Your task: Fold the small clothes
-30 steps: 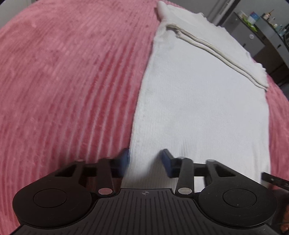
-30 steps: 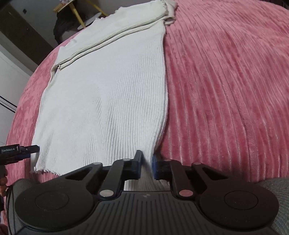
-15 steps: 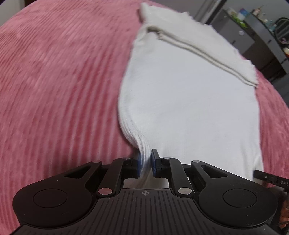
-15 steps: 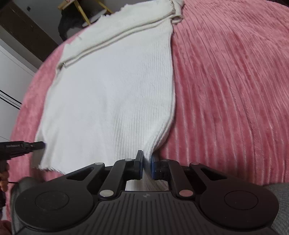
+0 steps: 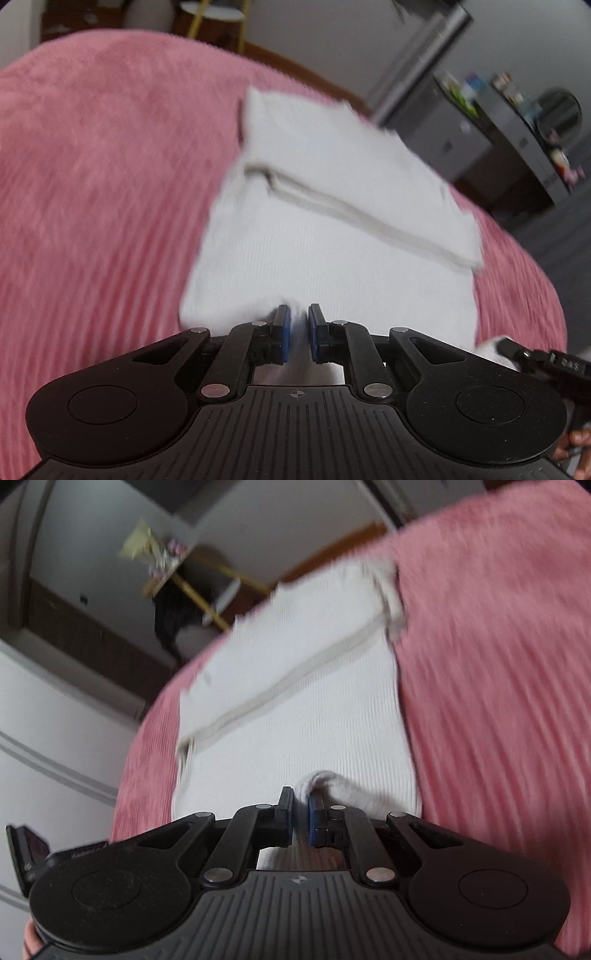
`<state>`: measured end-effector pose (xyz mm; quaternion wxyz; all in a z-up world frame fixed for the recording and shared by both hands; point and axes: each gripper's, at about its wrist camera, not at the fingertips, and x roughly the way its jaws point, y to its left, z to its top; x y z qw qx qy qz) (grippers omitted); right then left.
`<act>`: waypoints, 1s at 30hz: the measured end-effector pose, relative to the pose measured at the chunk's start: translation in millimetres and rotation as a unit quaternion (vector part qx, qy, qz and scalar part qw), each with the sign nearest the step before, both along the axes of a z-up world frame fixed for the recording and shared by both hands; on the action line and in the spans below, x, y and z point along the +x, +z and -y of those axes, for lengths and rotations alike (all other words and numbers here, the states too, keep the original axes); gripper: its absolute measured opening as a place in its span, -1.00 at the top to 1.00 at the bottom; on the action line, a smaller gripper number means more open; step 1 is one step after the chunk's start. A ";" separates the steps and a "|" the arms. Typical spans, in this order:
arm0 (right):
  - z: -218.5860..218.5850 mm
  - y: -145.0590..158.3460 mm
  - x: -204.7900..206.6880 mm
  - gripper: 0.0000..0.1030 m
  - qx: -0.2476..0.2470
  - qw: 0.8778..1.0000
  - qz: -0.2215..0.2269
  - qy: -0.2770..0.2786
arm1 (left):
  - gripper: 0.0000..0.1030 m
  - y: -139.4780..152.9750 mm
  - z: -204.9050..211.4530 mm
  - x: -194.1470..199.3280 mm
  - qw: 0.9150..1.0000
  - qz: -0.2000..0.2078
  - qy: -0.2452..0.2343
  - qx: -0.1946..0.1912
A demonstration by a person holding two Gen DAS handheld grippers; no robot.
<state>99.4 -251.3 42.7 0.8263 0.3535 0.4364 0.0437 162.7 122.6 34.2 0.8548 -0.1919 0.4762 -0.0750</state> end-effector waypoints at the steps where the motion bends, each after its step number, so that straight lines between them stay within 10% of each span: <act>1: 2.3 1.4 9.1 0.86 -0.009 1.000 0.008 -0.009 | 0.79 0.8 -2.3 8.6 1.000 0.004 0.012 0.004; 7: 15.7 -10.8 57.0 0.86 -0.055 0.996 0.026 -0.059 | 0.74 -9.1 -18.5 39.4 0.997 0.022 0.072 0.034; 11: 25.6 -31.2 67.3 0.76 -0.056 0.996 0.011 -0.071 | 0.09 -11.5 -3.8 22.8 0.993 0.074 -0.038 0.088; 16: 36.5 -27.5 50.9 0.30 -0.100 0.993 0.036 -0.054 | -0.43 -20.6 9.7 -18.1 0.962 0.129 -0.188 0.152; 30: -0.2 -20.9 34.6 0.16 -0.213 0.966 0.088 0.116 | -0.47 -58.0 49.9 -16.4 0.927 0.099 -0.333 0.144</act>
